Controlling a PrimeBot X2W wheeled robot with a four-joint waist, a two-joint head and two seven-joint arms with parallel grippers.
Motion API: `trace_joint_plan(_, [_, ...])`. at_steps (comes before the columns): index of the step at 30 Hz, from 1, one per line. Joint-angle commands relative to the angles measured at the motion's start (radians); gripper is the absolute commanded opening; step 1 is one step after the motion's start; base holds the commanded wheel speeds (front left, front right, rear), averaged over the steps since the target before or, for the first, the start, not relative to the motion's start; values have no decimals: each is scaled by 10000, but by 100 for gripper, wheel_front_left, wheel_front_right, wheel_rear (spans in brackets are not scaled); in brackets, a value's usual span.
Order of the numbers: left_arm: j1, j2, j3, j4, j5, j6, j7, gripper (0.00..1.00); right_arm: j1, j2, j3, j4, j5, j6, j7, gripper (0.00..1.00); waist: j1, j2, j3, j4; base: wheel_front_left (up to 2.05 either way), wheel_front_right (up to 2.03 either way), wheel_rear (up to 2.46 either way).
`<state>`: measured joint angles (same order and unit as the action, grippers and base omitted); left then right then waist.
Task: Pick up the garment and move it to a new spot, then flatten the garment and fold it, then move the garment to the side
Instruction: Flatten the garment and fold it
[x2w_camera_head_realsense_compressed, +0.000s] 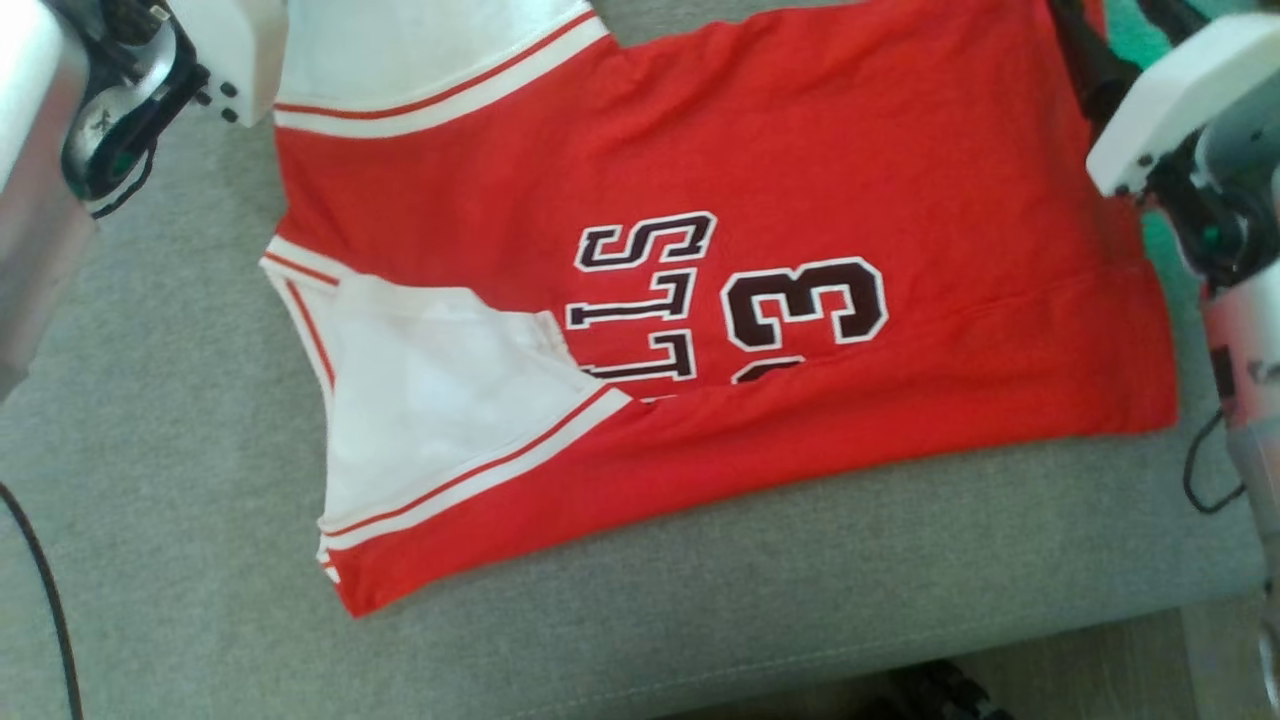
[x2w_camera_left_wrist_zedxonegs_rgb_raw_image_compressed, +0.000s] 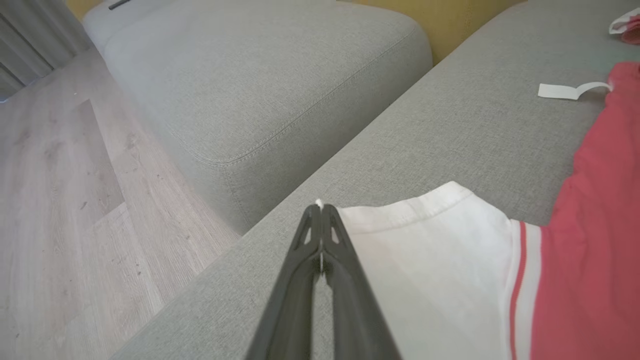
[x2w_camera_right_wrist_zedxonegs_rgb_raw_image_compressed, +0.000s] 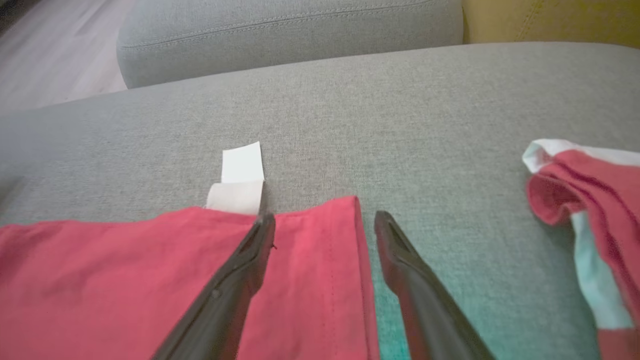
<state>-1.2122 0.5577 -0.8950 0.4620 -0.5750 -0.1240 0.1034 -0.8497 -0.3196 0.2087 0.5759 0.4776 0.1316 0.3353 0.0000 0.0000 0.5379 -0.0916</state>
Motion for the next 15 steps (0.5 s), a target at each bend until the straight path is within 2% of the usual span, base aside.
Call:
trace_joint_plan(1, [-370,445,475,-293,-95,60,-63,0,-124,44,-59,-132,-121,-9,24,100,0,0,-1,43,0,0,0])
trace_joint_plan(7, [-273,635,461,-710,-115,162,1,0,-1010,535,-321,1216,-615,-9,331,100,0,0,76,153,0,0,0])
trace_joint_plan(15, [-155,784,436,-1001,-203,261,113,0,-1523,775,-158,1859,-837,-9,145,100,0,0,64,218,0,0,0])
